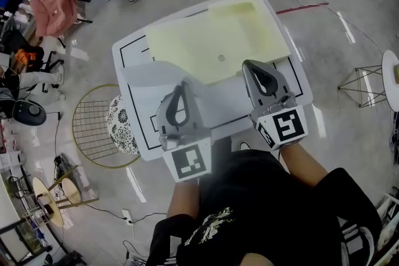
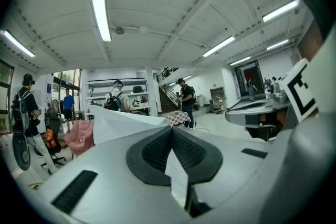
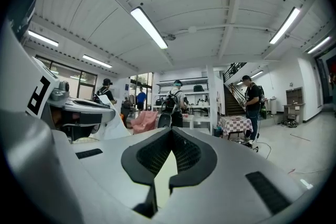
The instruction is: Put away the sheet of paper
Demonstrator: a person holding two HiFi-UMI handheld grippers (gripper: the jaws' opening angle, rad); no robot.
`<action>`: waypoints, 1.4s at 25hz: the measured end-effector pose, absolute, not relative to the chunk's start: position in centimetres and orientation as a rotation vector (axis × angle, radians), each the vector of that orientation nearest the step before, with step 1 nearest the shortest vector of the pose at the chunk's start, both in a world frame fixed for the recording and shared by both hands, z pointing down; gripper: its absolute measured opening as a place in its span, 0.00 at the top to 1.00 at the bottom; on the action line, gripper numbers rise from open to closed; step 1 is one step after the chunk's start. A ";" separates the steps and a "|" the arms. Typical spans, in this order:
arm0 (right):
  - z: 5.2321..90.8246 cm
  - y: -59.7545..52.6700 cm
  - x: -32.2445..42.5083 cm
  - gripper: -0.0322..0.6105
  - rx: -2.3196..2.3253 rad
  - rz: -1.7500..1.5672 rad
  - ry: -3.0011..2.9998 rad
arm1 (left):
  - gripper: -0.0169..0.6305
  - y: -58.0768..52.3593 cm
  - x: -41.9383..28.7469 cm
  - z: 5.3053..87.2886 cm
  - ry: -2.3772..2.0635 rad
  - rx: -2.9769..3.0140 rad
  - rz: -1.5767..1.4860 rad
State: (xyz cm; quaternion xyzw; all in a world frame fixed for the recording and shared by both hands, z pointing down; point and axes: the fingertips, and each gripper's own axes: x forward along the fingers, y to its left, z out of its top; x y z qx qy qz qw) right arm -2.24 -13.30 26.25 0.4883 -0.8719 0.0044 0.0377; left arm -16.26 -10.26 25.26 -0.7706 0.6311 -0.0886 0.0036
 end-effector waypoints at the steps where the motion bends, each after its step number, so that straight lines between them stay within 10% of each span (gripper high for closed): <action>1: 26.3 -13.5 -2.4 0.96 1.503 0.014 -2.667 | 0.97 -10.6 -16.4 25.4 1.974 -2.426 -0.273; 35: 29.9 -19.7 -1.2 0.96 1.558 0.107 -2.507 | 0.97 -18.5 -11.5 27.8 1.682 -2.732 -0.317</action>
